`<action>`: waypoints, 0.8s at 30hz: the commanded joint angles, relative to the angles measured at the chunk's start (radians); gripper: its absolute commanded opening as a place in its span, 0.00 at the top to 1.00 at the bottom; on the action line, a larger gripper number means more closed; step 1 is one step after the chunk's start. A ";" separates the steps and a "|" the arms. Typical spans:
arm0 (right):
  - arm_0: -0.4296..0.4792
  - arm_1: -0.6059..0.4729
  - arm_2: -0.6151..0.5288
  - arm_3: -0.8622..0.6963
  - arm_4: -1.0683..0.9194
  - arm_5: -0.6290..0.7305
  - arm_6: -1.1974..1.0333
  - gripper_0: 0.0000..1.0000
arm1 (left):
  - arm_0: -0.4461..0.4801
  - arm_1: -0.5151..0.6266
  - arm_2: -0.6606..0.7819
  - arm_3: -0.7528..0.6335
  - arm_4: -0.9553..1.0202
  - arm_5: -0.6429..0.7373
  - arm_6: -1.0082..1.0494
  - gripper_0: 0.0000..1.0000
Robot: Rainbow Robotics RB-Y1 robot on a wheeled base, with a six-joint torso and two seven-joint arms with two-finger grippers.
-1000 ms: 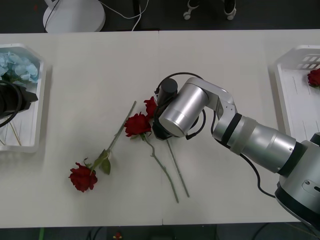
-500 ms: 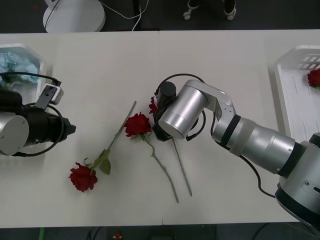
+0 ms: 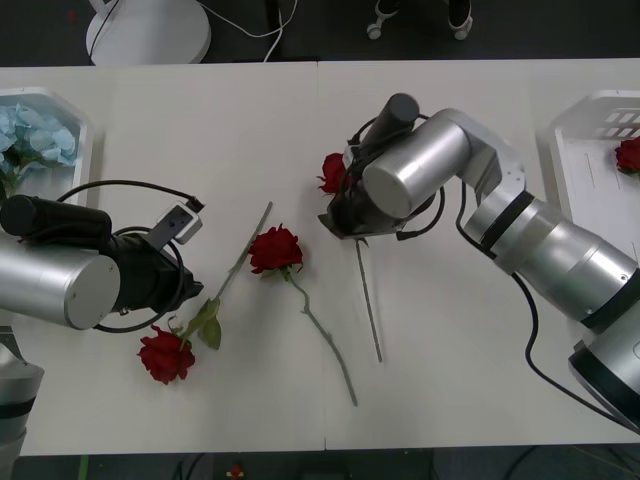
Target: Put the red flowers into the right box and the blue flowers into the left box
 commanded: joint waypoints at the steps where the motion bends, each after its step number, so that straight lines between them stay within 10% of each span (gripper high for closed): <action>1: -0.096 -0.132 -0.126 -0.010 -0.066 0.089 0.134 1.00 | 0.022 -0.035 -0.079 0.002 -0.076 -0.014 -0.025 0.15; 12: -0.132 -0.464 -0.290 0.032 0.073 0.241 0.587 1.00 | 0.114 -0.021 -0.137 -0.004 -0.162 -0.061 -0.019 0.15; 24: -0.132 -0.570 -0.330 0.342 0.222 -0.018 0.880 1.00 | 0.187 0.008 -0.131 -0.004 -0.174 -0.140 -0.005 0.15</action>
